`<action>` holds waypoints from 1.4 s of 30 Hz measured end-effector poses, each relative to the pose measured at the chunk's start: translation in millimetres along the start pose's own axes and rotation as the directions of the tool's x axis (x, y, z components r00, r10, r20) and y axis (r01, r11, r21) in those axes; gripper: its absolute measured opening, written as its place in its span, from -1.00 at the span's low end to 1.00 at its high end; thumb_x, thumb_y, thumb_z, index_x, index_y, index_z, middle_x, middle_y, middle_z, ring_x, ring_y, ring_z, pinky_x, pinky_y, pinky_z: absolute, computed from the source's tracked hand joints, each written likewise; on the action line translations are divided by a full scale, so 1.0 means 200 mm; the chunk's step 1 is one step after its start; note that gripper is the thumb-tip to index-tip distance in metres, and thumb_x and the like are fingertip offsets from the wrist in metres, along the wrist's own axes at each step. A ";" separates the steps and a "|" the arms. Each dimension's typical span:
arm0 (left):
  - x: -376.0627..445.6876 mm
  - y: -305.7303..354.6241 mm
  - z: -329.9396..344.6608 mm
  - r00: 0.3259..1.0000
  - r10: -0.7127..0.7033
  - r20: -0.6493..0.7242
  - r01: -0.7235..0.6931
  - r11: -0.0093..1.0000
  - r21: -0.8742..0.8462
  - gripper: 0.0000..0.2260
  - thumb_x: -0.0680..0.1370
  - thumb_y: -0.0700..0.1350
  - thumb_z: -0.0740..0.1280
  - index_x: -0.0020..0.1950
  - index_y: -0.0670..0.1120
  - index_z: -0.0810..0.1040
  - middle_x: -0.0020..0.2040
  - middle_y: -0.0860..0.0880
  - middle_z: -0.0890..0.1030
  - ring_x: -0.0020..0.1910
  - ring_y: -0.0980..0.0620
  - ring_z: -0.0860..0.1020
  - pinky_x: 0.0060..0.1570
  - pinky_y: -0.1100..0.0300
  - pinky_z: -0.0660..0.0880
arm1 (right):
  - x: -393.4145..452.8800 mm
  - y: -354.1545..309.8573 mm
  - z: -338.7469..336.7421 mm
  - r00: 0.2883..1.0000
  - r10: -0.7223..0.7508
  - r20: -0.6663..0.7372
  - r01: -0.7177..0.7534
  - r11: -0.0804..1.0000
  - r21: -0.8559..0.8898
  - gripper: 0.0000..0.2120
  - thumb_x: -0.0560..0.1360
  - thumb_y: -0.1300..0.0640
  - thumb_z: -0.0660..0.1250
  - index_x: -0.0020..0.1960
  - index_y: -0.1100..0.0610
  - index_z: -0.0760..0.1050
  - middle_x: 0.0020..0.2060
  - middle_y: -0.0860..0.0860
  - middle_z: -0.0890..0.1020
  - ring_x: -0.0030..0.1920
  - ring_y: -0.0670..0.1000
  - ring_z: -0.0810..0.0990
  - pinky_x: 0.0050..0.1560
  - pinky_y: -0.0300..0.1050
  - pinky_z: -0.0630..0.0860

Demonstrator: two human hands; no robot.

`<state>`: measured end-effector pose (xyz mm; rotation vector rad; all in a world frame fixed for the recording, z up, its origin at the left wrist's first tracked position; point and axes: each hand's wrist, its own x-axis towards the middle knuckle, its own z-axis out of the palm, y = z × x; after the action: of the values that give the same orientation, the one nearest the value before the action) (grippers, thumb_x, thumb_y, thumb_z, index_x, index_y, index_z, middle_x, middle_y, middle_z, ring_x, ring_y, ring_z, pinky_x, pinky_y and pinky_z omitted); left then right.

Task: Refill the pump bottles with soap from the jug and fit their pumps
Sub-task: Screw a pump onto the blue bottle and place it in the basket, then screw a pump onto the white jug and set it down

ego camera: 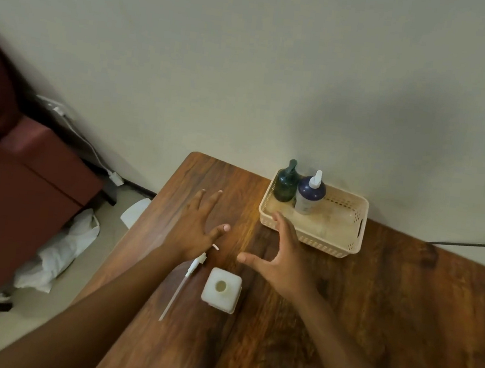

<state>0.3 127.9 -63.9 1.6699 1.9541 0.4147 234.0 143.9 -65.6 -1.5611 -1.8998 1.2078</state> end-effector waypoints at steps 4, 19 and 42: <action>-0.05 -0.10 0.00 0.997 -0.067 0.038 0.067 0.998 -0.011 -0.28 0.61 0.32 0.25 0.68 0.22 -0.01 0.71 -0.08 -0.01 0.67 -0.18 0.04 0.56 -0.22 0.07 | -0.16 0.01 0.16 0.975 0.030 0.221 -0.024 0.999 -0.033 0.33 -0.08 -0.55 0.52 0.48 -0.51 -0.20 0.58 -0.29 -0.01 0.57 -0.01 0.06 0.36 0.15 0.33; -0.02 -0.41 0.33 0.958 -0.228 0.171 0.231 0.973 0.004 -0.24 0.53 0.17 0.45 0.65 0.17 0.15 0.32 -0.13 0.46 0.06 -0.01 0.51 0.06 0.15 0.49 | -0.30 0.13 0.50 0.998 -0.020 0.061 0.025 0.996 -0.086 -0.20 0.32 -0.09 0.62 0.43 -0.15 0.26 0.33 -0.14 0.45 0.33 -0.09 0.43 0.23 -0.07 0.59; -0.04 0.36 0.02 0.990 0.133 -0.036 -0.138 0.951 -0.277 -0.91 0.56 -0.23 0.46 0.00 -0.06 0.64 -0.17 0.00 0.71 -0.21 0.03 0.68 -0.20 0.03 0.63 | -0.51 -0.02 -0.28 0.971 0.050 -0.234 -0.019 0.991 0.132 -0.20 0.25 -0.07 0.66 0.31 -0.29 0.25 0.18 -0.28 0.45 0.16 -0.09 0.53 0.08 -0.11 0.61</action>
<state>61.5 132.8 -26.0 1.6231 1.7047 0.7240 303.0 69.7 -9.9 -1.5967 -1.6181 1.0811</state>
